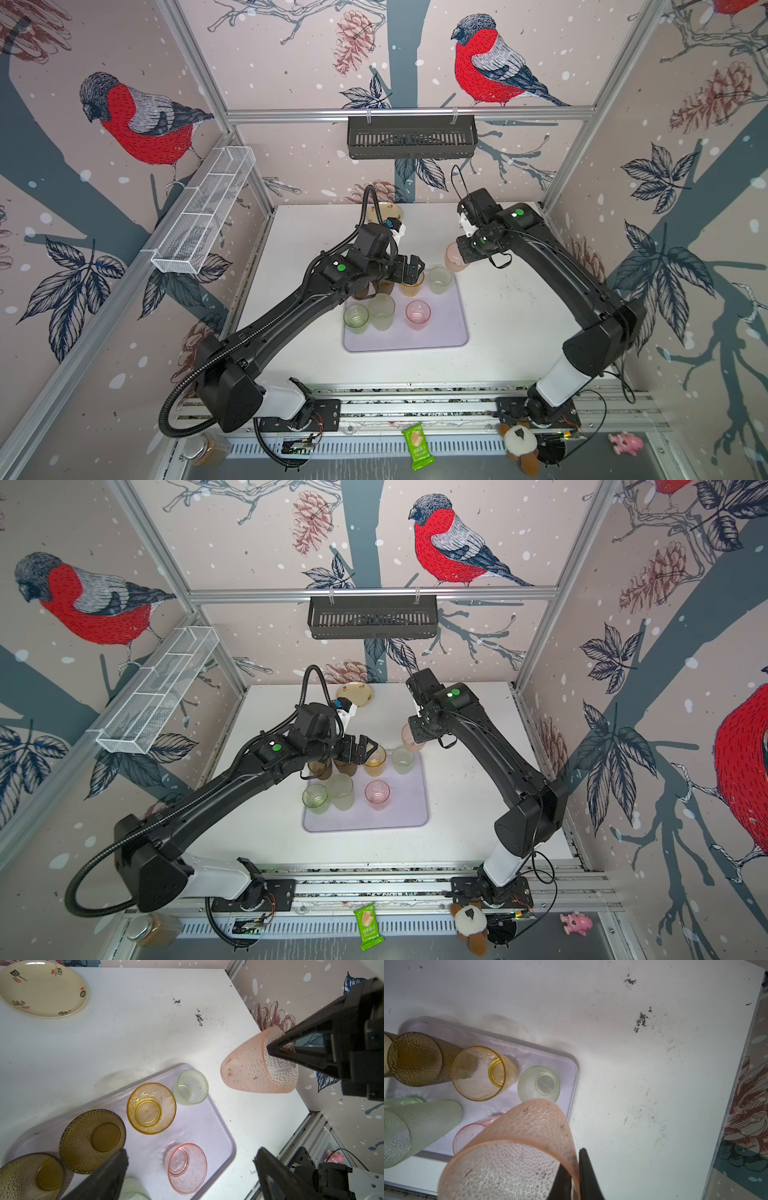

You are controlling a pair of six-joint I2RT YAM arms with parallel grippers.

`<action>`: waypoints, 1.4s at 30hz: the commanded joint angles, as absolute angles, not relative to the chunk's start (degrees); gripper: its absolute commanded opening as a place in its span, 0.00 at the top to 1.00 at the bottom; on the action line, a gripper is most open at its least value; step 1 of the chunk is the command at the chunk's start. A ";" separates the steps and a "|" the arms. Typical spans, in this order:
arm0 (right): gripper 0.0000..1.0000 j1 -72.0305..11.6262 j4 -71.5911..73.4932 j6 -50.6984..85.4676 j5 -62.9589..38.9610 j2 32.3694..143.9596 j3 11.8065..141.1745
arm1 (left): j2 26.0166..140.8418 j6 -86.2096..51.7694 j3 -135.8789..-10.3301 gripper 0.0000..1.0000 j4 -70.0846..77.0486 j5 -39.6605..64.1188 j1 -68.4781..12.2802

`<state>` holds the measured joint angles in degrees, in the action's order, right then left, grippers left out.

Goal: Place the glasses into the tray
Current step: Place the glass on the tray.

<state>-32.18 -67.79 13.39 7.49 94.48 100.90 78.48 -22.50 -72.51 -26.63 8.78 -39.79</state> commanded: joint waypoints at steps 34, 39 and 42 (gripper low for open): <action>0.97 -37.44 -47.71 21.70 0.99 86.68 64.05 | 70.75 -23.20 -67.26 0.04 -31.64 3.81 -39.16; 0.97 -37.40 -46.37 22.68 0.79 87.13 62.29 | 70.75 -23.16 -67.11 0.04 -31.69 3.71 -39.24; 0.97 -37.44 -45.88 23.16 0.88 87.49 61.62 | 70.74 -23.17 -66.97 0.04 -31.64 3.60 -39.24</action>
<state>-37.43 -47.20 21.56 1.23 87.18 61.98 71.00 -22.70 -67.09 -31.33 4.23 -39.33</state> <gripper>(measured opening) 0.086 0.963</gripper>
